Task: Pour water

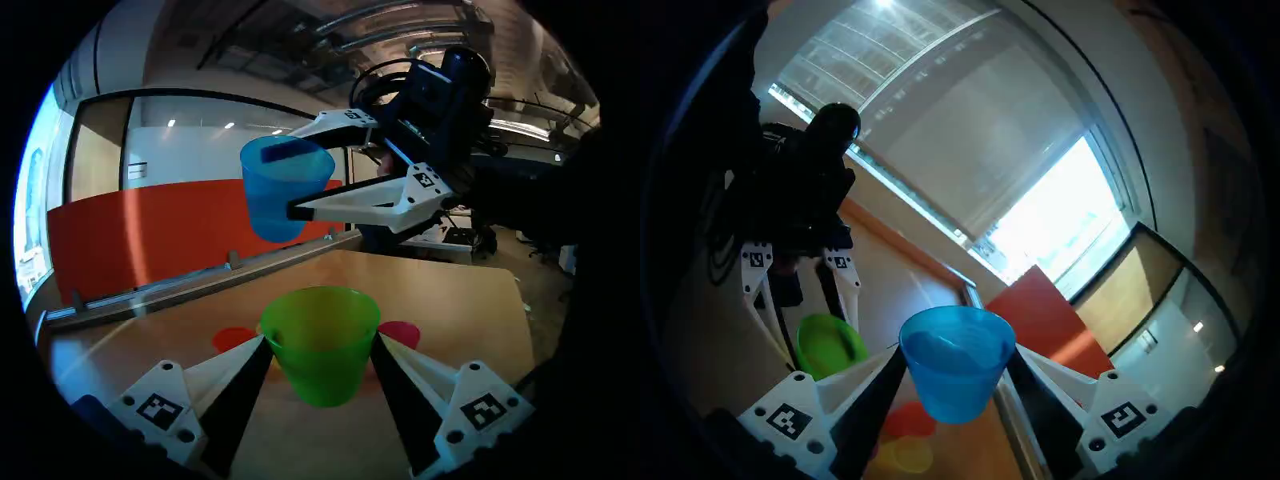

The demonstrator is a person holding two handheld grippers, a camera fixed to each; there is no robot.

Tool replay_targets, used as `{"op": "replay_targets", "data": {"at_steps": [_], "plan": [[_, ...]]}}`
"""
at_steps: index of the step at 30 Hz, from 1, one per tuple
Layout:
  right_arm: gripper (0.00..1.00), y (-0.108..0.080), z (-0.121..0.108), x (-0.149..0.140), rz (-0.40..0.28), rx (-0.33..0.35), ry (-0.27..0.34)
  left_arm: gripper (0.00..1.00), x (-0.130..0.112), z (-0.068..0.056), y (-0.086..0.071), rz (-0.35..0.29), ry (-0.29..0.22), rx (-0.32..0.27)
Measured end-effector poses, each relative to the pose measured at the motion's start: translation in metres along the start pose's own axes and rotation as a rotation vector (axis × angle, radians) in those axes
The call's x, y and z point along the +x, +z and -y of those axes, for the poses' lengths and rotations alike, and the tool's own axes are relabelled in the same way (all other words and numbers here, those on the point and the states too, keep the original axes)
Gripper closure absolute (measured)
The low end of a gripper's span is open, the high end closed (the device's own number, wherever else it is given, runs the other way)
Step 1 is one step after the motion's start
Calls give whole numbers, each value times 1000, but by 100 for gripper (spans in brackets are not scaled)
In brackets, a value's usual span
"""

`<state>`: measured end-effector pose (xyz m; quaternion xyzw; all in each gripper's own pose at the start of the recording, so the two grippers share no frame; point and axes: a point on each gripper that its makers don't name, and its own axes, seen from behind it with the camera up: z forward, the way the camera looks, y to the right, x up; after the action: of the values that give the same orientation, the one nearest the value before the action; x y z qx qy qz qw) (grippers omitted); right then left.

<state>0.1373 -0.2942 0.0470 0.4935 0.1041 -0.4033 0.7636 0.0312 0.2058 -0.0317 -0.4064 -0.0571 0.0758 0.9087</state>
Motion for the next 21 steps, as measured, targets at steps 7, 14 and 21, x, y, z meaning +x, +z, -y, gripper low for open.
{"op": "replay_targets", "data": {"at_steps": [7, 14, 21], "plan": [[10, 1, -1, 1, 5, -2, -25, 16, 1, -1, 1, -2, 1, -1], [10, 1, -1, 3, 8, -2, -61, 16, 0, -2, 2, 1, 4, -5], [10, 1, 0, 4, 11, 5, -87, 16, -1, -1, 1, 1, 2, -2]]}}
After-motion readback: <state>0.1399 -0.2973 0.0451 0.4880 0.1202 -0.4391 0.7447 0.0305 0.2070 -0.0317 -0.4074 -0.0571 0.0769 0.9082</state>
